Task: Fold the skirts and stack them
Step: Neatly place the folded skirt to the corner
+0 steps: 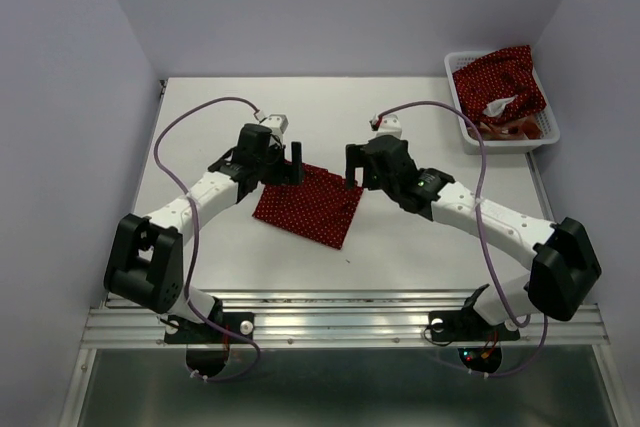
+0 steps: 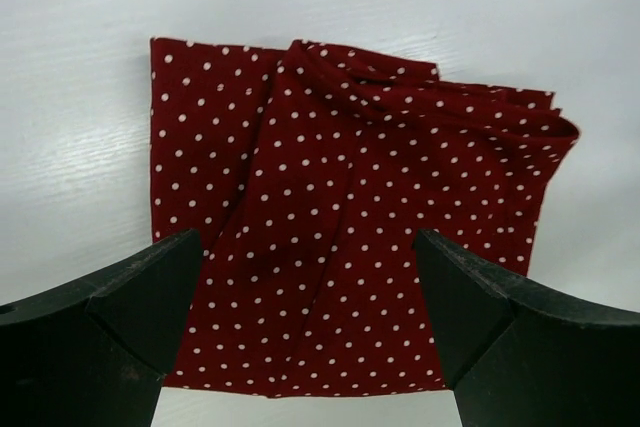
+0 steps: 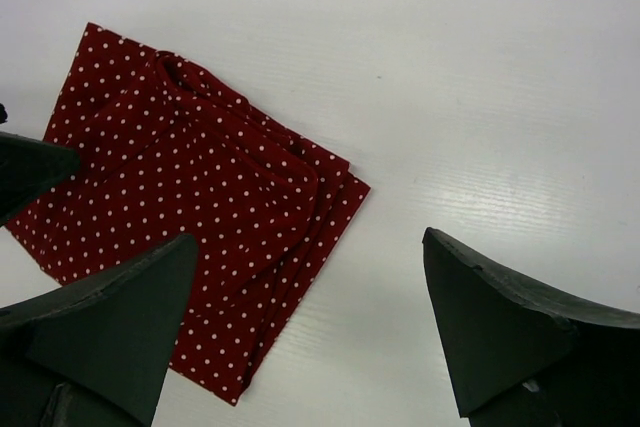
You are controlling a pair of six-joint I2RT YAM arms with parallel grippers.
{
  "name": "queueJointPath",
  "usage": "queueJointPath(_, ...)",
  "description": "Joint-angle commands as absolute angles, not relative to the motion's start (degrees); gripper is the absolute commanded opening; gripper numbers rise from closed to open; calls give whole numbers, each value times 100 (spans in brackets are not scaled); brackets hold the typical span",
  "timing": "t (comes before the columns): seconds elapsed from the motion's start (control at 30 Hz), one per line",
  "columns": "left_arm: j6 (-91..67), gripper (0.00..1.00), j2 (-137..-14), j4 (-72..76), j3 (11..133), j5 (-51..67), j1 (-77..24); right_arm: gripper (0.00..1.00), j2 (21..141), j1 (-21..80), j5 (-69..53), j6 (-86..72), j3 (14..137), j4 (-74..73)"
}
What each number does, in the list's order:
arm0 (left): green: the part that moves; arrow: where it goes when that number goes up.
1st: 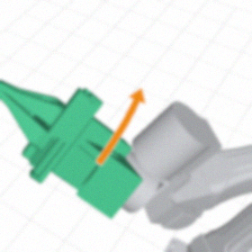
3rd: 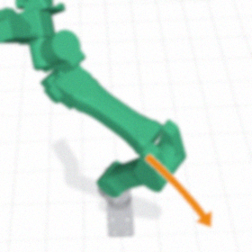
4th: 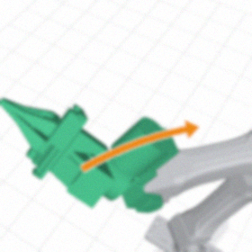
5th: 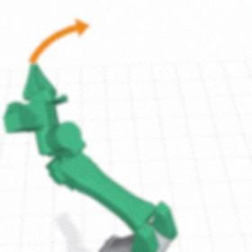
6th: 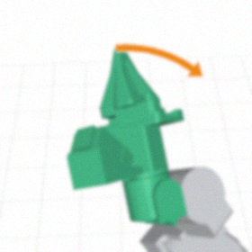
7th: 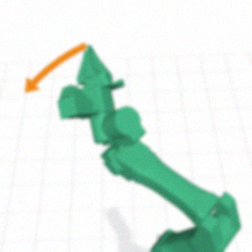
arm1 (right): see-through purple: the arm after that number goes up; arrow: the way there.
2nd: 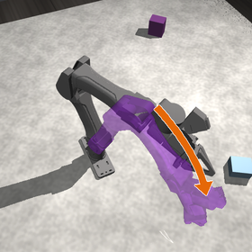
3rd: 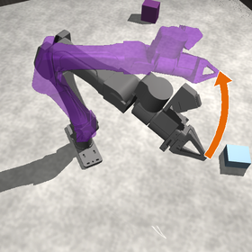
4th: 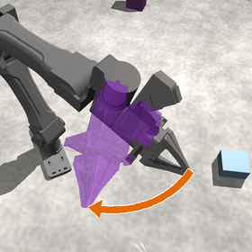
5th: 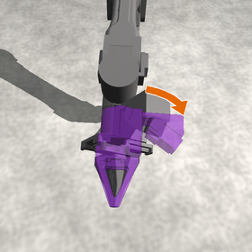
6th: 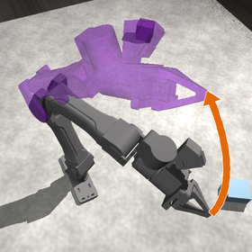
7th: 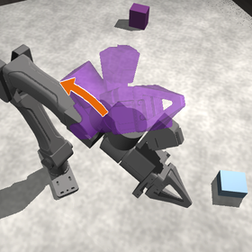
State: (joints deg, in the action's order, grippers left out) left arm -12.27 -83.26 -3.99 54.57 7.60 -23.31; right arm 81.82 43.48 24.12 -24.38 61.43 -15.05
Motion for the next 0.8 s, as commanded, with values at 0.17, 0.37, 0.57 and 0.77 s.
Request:
queueJointPath(0.17, -1099, 99, -8797, -457, 5370, 703, -1934, 100, 7778, 4298, 2145, -2233, 5915, -1652)
queueJointPath(0.37, -1195, 99, -9509, -642, 5563, 475, -1890, 100, 7822, 4298, 2206, -2101, 5933, -1652)
queueJointPath(0.57, -1265, 91, -9887, -650, 5677, 475, -1776, 100, 7857, 4298, 2303, -2066, 5968, -1644)
queueJointPath(0.77, -1301, 46, -9993, -545, 5669, 659, -1608, 100, 7901, 4298, 2364, -2022, 5950, -1644)
